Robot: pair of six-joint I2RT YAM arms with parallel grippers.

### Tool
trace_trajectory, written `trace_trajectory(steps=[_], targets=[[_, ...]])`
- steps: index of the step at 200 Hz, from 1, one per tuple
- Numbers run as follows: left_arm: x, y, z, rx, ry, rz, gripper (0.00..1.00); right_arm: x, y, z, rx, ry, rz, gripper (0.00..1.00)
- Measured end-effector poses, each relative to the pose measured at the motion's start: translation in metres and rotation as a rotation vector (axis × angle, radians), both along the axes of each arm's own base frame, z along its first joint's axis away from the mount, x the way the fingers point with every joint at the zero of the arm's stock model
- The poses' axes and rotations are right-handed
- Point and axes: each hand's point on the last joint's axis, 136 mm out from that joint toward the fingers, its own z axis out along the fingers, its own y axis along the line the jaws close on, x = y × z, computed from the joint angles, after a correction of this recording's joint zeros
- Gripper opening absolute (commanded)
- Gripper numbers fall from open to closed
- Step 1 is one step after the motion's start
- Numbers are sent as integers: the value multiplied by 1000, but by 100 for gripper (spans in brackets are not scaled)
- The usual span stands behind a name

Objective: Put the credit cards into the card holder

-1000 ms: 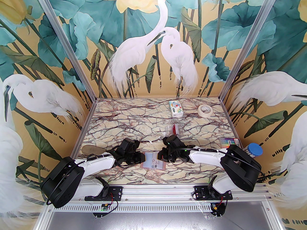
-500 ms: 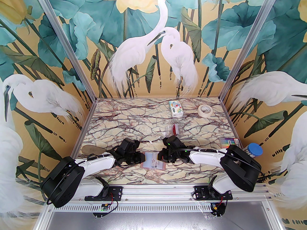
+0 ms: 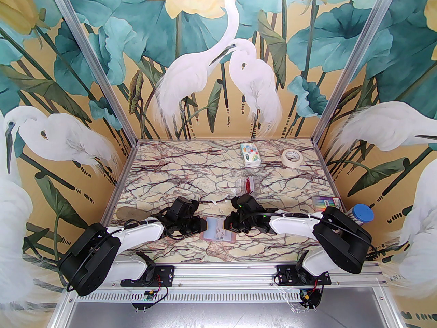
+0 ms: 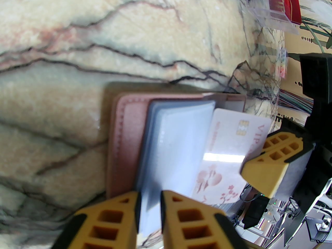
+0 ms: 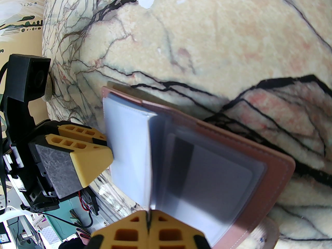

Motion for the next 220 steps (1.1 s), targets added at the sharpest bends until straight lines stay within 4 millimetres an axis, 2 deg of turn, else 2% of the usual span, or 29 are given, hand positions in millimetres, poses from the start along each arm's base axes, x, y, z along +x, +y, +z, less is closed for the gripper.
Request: trace_trajectory(steps=[220], targets=[[0, 0, 0, 0, -1, 0, 21, -3, 0, -13, -9, 20, -5, 0]])
